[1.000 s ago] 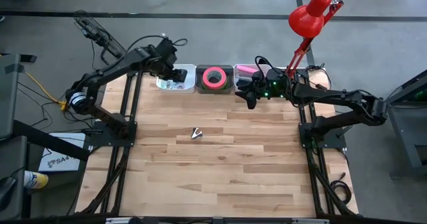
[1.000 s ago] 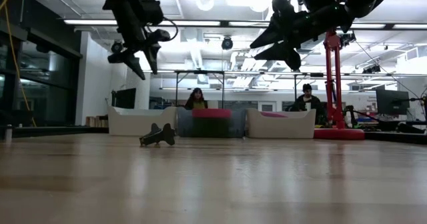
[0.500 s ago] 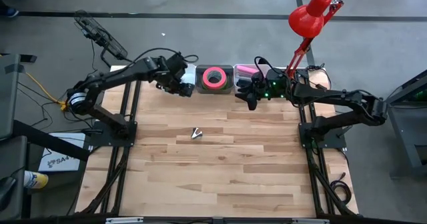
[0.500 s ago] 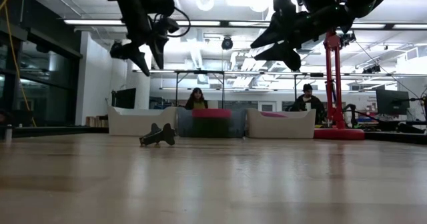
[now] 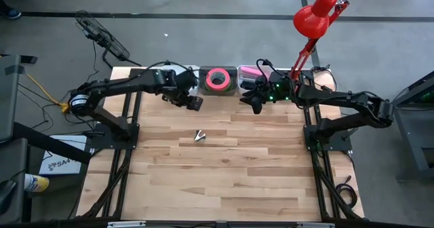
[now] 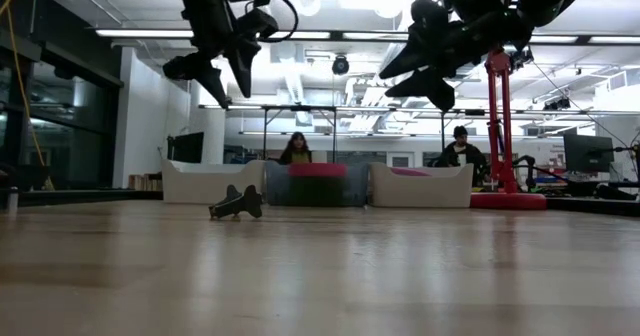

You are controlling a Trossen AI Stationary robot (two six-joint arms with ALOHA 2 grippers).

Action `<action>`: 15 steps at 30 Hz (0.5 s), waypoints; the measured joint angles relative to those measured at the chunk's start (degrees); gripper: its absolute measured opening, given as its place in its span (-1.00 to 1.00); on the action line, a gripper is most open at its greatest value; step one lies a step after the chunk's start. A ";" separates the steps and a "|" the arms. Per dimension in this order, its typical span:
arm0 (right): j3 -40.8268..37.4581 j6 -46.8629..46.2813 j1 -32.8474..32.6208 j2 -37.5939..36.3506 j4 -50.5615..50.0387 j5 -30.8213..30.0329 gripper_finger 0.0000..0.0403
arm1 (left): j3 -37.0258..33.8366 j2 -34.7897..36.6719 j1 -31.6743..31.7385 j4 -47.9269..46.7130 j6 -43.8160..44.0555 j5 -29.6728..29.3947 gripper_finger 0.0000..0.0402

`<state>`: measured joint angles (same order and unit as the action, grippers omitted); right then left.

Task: Pick and place Stapler, Stapler remover, tape
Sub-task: Put the black staple remover into the left white bin

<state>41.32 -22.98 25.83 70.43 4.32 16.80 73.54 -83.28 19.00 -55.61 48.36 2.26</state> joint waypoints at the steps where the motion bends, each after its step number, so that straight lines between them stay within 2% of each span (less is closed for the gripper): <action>1: 0.00 0.04 0.00 0.00 -0.18 0.00 -0.12 | -0.01 -0.25 -0.73 0.00 0.76 -0.06 -0.03; 4: 0.00 0.48 0.00 0.00 -0.26 0.00 -0.12 | -0.17 -0.45 -3.07 0.12 0.91 0.15 -0.03; 8: 0.00 0.92 -0.01 0.00 -0.51 0.31 -0.12 | -0.28 -1.85 -6.99 -1.02 -3.64 0.16 0.00; 10: 0.00 0.94 -0.01 0.00 -0.71 0.33 -0.12 | -0.03 -2.80 -9.05 -1.09 -5.39 -0.55 0.08; 15: 0.00 1.42 -0.01 0.00 -1.68 0.54 -0.12 | -0.15 -5.57 -12.74 -3.57 -9.32 -7.36 0.39</action>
<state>41.32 -21.56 25.82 70.43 2.64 17.34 73.38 -88.85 6.26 -59.19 39.05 -5.10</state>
